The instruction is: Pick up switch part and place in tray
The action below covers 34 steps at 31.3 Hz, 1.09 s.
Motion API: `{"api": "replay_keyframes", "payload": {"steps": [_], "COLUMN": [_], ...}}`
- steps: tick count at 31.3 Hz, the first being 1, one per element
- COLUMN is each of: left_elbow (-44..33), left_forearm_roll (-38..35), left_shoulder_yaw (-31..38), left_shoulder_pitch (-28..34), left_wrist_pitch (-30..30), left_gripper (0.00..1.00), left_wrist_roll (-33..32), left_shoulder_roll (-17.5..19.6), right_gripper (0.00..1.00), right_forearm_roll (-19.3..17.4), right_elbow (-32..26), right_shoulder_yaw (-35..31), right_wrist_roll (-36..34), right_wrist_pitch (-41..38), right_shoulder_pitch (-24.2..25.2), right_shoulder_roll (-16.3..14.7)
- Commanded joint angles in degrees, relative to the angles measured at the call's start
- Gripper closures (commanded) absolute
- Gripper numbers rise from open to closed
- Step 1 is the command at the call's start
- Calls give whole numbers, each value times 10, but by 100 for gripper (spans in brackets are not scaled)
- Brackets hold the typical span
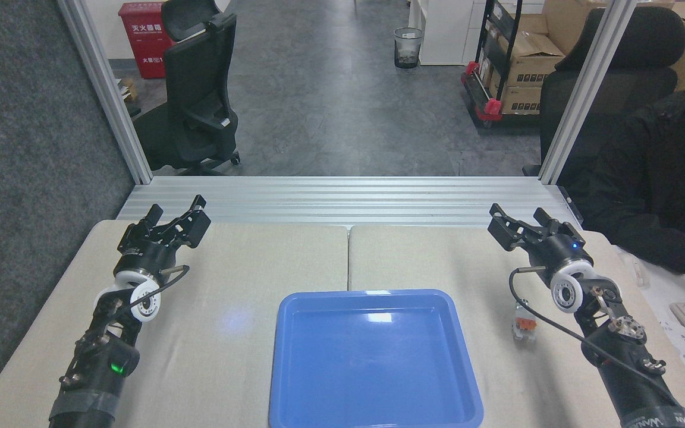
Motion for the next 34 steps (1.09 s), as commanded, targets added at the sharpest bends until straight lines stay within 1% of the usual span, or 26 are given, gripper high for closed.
{"api": "replay_keyframes", "payload": {"steps": [1, 4, 7, 9, 11, 15, 19, 23, 27, 30, 32, 34], "left_elbow": [0, 0, 0, 0, 0, 0, 0, 0, 0, 0, 0, 0], "left_forearm_roll": [0, 0, 0, 0, 0, 0, -1, 0, 0, -1, 0, -1], "left_shoulder_yaw": [-13, -13, -13, -13, -13, -13, -13, -13, -13, -13, -13, -13], "left_shoulder_pitch": [0, 0, 0, 0, 0, 0, 0, 0, 0, 0, 0, 0], "left_wrist_pitch": [1, 1, 1, 1, 1, 1, 1, 0, 1, 1, 1, 1], "left_gripper": [0, 0, 0, 0, 0, 0, 0, 0, 0, 0, 0, 0], "left_wrist_roll": [0, 0, 0, 0, 0, 1, 1, 1, 1, 1, 0, 0], "left_shoulder_roll": [0, 0, 0, 0, 0, 0, 0, 0, 0, 0, 0, 0], "right_gripper": [1, 1, 1, 1, 1, 2, 1, 1, 1, 1, 1, 1], "right_forearm_roll": [-14, -13, -9, -10, -11, -12, -11, -11, -13, -14, -12, -14], "right_elbow": [-18, -19, -30, -29, -30, -35, -55, -63, -75, -101, -124, -141], "right_shoulder_yaw": [-2, 1, 0, 0, -2, 1, 5, 6, -2, -1, 0, -2], "right_wrist_roll": [16, 20, 39, 42, 33, -5, -7, -3, -3, -2, 0, 21], "right_wrist_pitch": [-1, 6, 9, 18, 17, 13, 16, 20, 38, 64, 80, 91], "right_shoulder_pitch": [1, 1, -1, -2, 0, 4, 12, 36, 52, 62, 80, 95], "right_shoulder_roll": [-7, -8, -10, -17, -24, -17, -24, -41, -45, -46, -53, -54]}}
